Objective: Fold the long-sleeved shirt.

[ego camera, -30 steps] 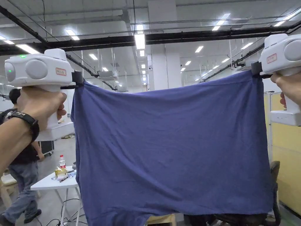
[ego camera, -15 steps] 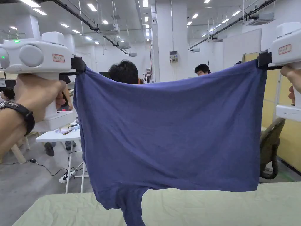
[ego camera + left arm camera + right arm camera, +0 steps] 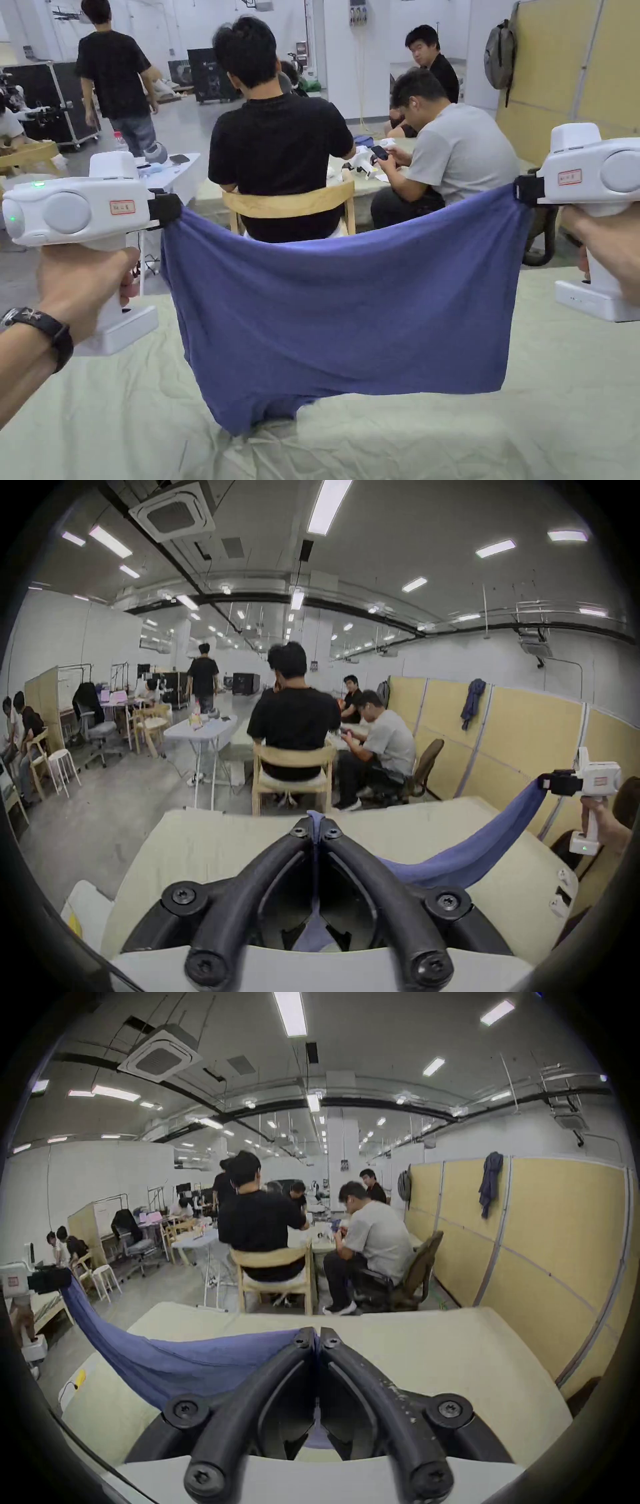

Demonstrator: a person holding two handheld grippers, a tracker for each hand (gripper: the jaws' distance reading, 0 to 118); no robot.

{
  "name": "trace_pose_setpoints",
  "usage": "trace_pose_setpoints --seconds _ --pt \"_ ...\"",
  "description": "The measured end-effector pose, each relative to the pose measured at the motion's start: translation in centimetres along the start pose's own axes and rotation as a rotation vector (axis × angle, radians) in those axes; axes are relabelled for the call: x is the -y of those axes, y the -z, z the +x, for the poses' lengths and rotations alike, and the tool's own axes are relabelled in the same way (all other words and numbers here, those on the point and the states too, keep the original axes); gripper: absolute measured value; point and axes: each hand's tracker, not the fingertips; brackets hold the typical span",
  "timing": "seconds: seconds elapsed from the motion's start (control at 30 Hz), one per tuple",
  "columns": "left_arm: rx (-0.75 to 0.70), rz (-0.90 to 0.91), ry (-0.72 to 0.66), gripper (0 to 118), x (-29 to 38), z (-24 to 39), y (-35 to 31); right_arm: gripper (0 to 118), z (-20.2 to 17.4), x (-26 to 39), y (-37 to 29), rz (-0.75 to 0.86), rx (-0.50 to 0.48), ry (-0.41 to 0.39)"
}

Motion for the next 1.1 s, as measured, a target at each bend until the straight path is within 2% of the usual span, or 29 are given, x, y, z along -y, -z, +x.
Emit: trace_pose_setpoints --seconds 0.07,0.17,0.33,0.4,0.6,0.93,1.03,1.1 --pt "0.001 -0.041 0.051 0 3.1 0.5 -0.6 2 0.1 2.9 -0.8 -0.021 -0.006 0.004" --pt "0.016 -0.106 0.002 0 7.1 0.8 -2.1 2 0.2 7.1 -2.5 -0.085 -0.01 0.016" --pt "0.036 -0.171 0.005 0 12.9 1.7 -5.9 2 1.2 13.5 -6.4 -0.146 -0.009 0.045" --pt "0.054 -0.227 0.028 0 15.5 2.1 -7.7 2 1.4 16.2 -8.4 -0.16 0.02 0.055" --pt "0.039 -0.307 -0.051 0 22.8 2.0 -12.8 2 1.7 23.7 -13.4 -0.249 -0.017 0.089" --pt "0.074 -0.435 -0.092 0 33.7 2.6 -21.3 2 1.7 34.5 -20.2 -0.374 -0.037 0.099" --pt "0.061 -0.472 -0.106 0 36.3 2.4 -23.5 2 1.3 36.8 -21.9 -0.41 -0.052 0.06" --pt "0.063 -0.506 -0.09 0 37.7 2.1 -24.7 2 1.9 38.8 -22.0 -0.428 -0.063 0.08"
